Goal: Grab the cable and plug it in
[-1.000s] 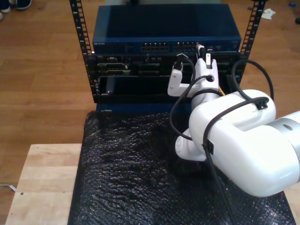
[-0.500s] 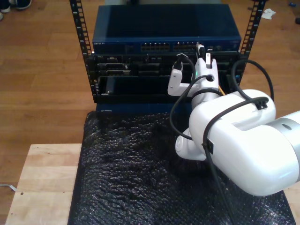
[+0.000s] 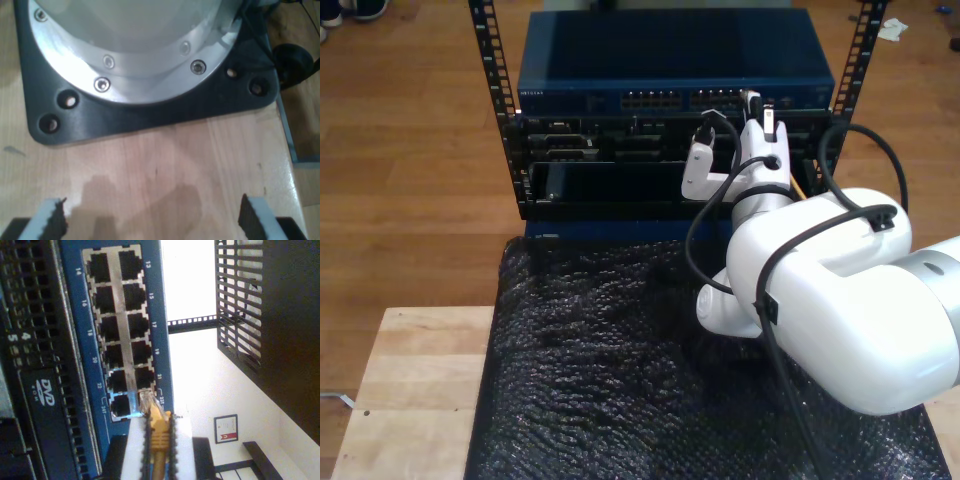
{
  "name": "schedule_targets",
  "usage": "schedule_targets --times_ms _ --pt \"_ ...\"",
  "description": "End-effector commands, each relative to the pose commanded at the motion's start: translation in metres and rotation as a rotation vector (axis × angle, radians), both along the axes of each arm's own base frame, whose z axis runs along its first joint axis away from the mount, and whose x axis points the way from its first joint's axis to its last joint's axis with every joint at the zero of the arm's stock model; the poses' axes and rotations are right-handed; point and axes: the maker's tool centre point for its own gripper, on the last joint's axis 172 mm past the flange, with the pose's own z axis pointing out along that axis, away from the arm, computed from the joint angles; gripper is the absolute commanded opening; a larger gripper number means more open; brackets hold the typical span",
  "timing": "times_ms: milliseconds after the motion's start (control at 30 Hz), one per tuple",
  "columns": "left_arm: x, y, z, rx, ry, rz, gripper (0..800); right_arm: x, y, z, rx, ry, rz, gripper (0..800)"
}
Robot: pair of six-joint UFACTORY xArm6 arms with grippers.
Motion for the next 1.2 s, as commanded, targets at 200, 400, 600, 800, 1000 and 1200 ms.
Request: schedule_targets --times_ms 200,400,600,800,1000,1200 --pt "0.000 0.000 0.000 0.000 -0.001 -0.001 800 -0.001 0.003 0.000 -0.004 0.002 0.004 0" --pt "0.000 0.000 0.000 0.000 -0.001 -0.001 800 0.000 0.008 -0.005 -0.010 0.005 0.015 0" --pt "0.000 0.000 0.000 0.000 0.000 0.000 800 -0.001 0.009 -0.008 -0.015 0.010 0.018 0" --pt "0.000 0.000 0.000 0.000 -0.001 0.000 800 0.001 0.010 -0.009 -0.013 0.010 0.019 0" --pt "0.000 0.000 0.000 0.000 -0.001 -0.001 800 0.004 0.011 -0.010 -0.012 0.009 0.019 0" --pt "0.000 0.000 0.000 0.000 -0.001 -0.001 800 0.006 0.012 -0.014 -0.011 0.015 0.020 0"
